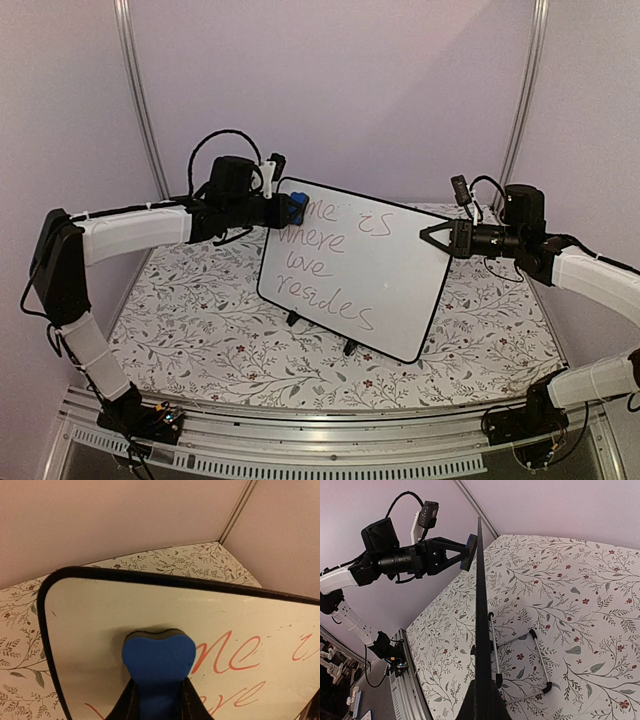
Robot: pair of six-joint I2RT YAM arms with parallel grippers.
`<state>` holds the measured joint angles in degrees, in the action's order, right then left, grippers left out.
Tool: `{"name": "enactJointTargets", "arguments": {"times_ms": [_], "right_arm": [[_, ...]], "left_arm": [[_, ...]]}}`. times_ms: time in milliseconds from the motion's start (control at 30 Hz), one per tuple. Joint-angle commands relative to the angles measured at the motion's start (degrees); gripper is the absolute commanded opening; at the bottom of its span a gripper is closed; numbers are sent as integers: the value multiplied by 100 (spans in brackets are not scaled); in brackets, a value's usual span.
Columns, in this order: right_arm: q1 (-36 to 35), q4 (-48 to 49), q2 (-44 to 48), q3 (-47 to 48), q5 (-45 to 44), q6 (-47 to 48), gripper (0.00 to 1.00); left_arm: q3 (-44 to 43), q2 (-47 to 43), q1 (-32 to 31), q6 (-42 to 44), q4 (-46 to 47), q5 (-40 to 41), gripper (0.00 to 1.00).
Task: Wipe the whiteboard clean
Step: Erase the whiteboard from the whiteboard stand.
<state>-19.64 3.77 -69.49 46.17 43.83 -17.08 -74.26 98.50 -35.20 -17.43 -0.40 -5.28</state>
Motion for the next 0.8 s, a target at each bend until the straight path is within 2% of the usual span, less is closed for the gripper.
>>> {"name": "enactJointTargets", "arguments": {"times_ms": [0, 433, 767], "right_arm": [[-209, -236, -54, 5, 486, 494, 0], [-212, -234, -101, 6, 503, 497, 0], [-207, -219, -99, -3, 512, 502, 0]], "left_arm": [[136, 48, -71, 17, -126, 1, 0], [980, -206, -92, -212, 290, -18, 0], [585, -111, -93, -95, 199, 9, 0]]}}
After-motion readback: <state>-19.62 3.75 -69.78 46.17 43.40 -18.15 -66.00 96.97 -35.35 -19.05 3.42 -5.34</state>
